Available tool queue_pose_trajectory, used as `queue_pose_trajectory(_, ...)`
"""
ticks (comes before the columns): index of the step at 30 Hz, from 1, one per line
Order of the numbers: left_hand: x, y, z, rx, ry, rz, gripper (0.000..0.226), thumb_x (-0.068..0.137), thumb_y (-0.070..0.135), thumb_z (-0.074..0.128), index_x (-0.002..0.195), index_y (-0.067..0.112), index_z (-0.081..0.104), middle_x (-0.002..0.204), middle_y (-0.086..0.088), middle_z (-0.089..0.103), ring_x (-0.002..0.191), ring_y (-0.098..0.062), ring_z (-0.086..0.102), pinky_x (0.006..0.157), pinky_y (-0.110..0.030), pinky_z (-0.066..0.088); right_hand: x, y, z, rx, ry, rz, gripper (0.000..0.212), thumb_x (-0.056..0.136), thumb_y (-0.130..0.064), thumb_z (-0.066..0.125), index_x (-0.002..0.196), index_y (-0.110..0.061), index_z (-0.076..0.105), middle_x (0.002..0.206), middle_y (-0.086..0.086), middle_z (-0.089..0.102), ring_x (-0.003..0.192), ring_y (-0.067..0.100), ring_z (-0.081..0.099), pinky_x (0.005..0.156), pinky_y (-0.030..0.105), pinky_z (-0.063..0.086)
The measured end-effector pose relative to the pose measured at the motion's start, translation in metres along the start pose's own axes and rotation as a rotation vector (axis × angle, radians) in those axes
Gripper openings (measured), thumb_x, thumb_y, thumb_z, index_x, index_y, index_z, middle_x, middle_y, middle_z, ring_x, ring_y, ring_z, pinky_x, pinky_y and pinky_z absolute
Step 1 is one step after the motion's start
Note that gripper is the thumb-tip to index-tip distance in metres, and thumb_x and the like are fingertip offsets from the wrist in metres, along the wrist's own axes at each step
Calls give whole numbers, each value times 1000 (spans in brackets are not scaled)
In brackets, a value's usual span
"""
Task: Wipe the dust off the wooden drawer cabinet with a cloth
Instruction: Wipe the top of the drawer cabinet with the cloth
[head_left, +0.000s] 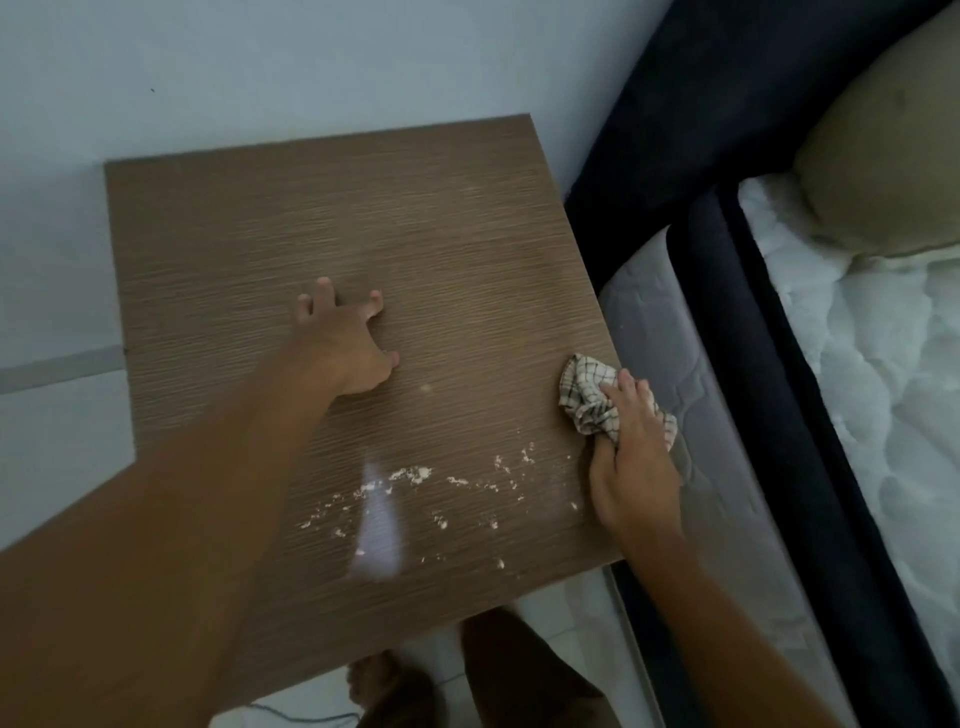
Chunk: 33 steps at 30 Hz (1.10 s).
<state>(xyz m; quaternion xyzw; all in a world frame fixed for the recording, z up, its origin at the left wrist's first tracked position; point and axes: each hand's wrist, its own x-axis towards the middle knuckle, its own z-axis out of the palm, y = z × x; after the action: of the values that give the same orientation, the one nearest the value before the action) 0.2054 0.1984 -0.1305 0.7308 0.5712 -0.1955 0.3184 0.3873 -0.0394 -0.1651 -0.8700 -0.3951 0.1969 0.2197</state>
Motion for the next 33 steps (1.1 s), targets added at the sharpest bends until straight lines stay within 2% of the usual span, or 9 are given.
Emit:
queue_pose_trajectory(7, -18, -10, 9, 35, -45, 58, 75, 94, 44, 56, 154, 36, 13, 162, -5, -17, 148, -31, -14, 119, -49, 9, -44, -28, 38, -7, 8, -58, 59, 91, 0, 48, 146, -19, 36, 158, -1, 23, 148, 10, 6, 121, 35, 1)
queue_pose_trajectory(12, -26, -16, 14, 89, -52, 95, 73, 95, 45, 54, 153, 37, 12, 162, -6, -17, 148, -32, -13, 119, -50, 10, -89, -71, 71, -27, -96, -128, 58, 89, -15, 39, 146, -22, 36, 158, -6, 20, 148, 10, 5, 120, 28, -5)
queue_pose_trajectory(17, -33, -23, 19, 101, -63, 124, 69, 96, 41, 52, 153, 37, 13, 162, -4, -17, 148, -30, -14, 119, -49, 9, -122, -104, 75, 61, -192, -128, 52, 90, -25, 34, 141, -25, 45, 152, -6, 39, 143, 10, 27, 118, 42, 24)
queue_pose_trajectory(21, -36, -28, 25, 114, -39, 144, 70, 96, 41, 51, 153, 38, 12, 162, -4, -16, 148, -30, -14, 118, -50, 10, -116, -116, 31, 153, -27, 69, 35, 97, -23, 45, 129, -37, 47, 116, -15, 59, 99, 2, 55, 86, 31, 50)
queue_pose_trajectory(26, -37, -29, 26, 96, -31, 139, 67, 96, 41, 49, 153, 39, 13, 162, -4, -15, 148, -29, -14, 119, -50, 8, -86, -76, -25, 142, 301, 295, 17, 99, -18, 41, 111, -21, 53, 88, -8, 57, 72, 7, 53, 59, 26, 40)
queue_pose_trajectory(28, -37, -29, 26, 71, -32, 139, 65, 97, 40, 48, 152, 39, 16, 163, -3, -14, 148, -29, -14, 119, -50, 7, -75, -47, -30, 61, 375, 322, 19, 97, -17, 39, 110, -17, 53, 91, -4, 57, 79, 15, 55, 62, 30, 38)
queue_pose_trajectory(30, -37, -29, 26, 54, -29, 140, 64, 97, 40, 48, 152, 39, 17, 163, -3, -14, 148, -28, -14, 119, -51, 7, -68, -21, -20, 9, 315, 392, 29, 97, -18, 38, 123, -17, 51, 108, 4, 61, 102, 26, 58, 76, 38, 46)
queue_pose_trajectory(31, -37, -29, 26, 52, -27, 140, 63, 97, 40, 49, 152, 39, 18, 163, -3, -13, 148, -28, -13, 119, -51, 7, -69, -12, -11, 10, 264, 416, 36, 98, -17, 38, 133, -19, 46, 124, 7, 59, 119, 29, 53, 90, 44, 46)
queue_pose_trajectory(33, -36, -28, 26, 50, -27, 138, 63, 97, 40, 49, 152, 39, 18, 163, -3, -13, 148, -28, -13, 119, -51, 7, -77, -4, 10, 26, 239, 368, 49, 96, -9, 40, 144, -17, 37, 152, 6, 37, 144, 21, 26, 116, 45, 26)
